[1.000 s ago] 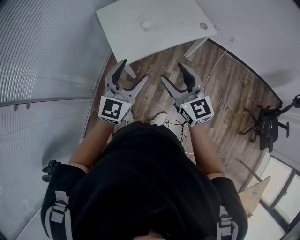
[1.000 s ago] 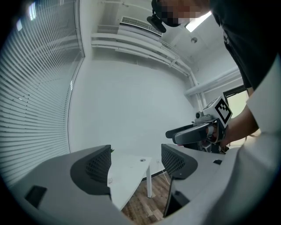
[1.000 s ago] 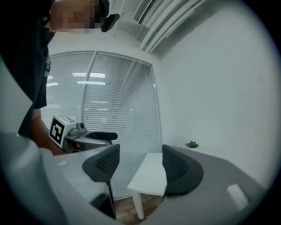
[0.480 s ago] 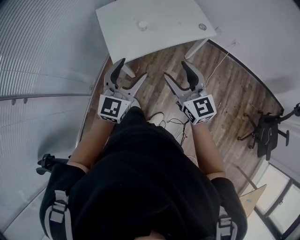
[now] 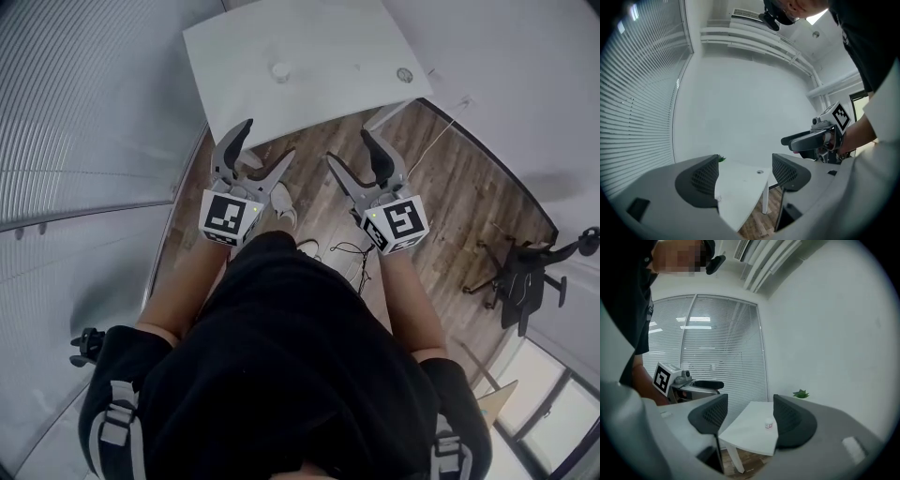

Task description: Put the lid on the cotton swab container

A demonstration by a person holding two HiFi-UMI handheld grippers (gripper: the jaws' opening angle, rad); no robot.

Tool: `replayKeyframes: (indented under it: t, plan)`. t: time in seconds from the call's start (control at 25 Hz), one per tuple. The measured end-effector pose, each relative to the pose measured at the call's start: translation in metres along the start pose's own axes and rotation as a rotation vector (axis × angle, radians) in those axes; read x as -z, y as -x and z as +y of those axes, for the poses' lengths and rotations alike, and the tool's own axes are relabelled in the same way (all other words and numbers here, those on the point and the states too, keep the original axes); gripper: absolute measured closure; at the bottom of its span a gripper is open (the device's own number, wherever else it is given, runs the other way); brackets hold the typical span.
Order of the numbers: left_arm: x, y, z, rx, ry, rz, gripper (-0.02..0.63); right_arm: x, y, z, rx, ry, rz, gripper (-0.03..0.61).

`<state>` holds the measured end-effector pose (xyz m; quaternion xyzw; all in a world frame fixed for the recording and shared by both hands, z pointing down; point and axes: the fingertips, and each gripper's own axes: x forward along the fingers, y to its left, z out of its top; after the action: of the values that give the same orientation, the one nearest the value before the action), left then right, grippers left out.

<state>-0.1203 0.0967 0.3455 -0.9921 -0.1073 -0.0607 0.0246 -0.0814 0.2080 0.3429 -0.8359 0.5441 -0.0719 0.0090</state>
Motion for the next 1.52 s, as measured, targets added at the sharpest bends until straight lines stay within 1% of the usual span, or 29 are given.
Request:
replayKeyframes:
  t: [0.12,0.36,0.48,0.68,0.88,1.04,1.16,1.24,1.4,1.52]
  plan:
    - [-0.002,-0.027,0.022,0.008,0.002,-0.006,0.273,-0.004,-0.030,-0.020,-0.006,0.007,0.022,0.264]
    - [0.001,-0.072,0.072,0.026,0.010,0.002,0.273,-0.024,-0.093,-0.052,-0.008,0.035,0.046,0.264]
    - [0.002,-0.094,0.096,0.033,0.020,0.005,0.273,-0.031,-0.121,-0.068,-0.002,0.030,0.049,0.264]
    - [0.007,-0.116,0.120,0.058,0.038,0.016,0.273,-0.036,-0.154,-0.081,-0.014,0.051,0.066,0.264]
    - [0.007,-0.137,0.138,0.032,0.041,0.024,0.273,-0.041,-0.181,-0.106,-0.045,0.067,0.083,0.265]
    - [0.015,-0.152,0.154,-0.018,0.054,0.047,0.273,-0.039,-0.210,-0.131,-0.102,0.066,0.091,0.265]
    - [0.026,-0.162,0.161,-0.073,0.069,0.069,0.273,-0.033,-0.233,-0.145,-0.171,0.071,0.102,0.265]
    - [0.034,-0.168,0.166,-0.131,0.080,0.087,0.273,-0.028,-0.251,-0.152,-0.244,0.068,0.113,0.265]
    - [0.053,-0.182,0.176,-0.287,0.111,0.134,0.273,-0.012,-0.284,-0.162,-0.413,0.066,0.165,0.265]
    - [0.074,-0.193,0.178,-0.356,0.122,0.168,0.273,0.003,-0.304,-0.169,-0.500,0.067,0.202,0.265]
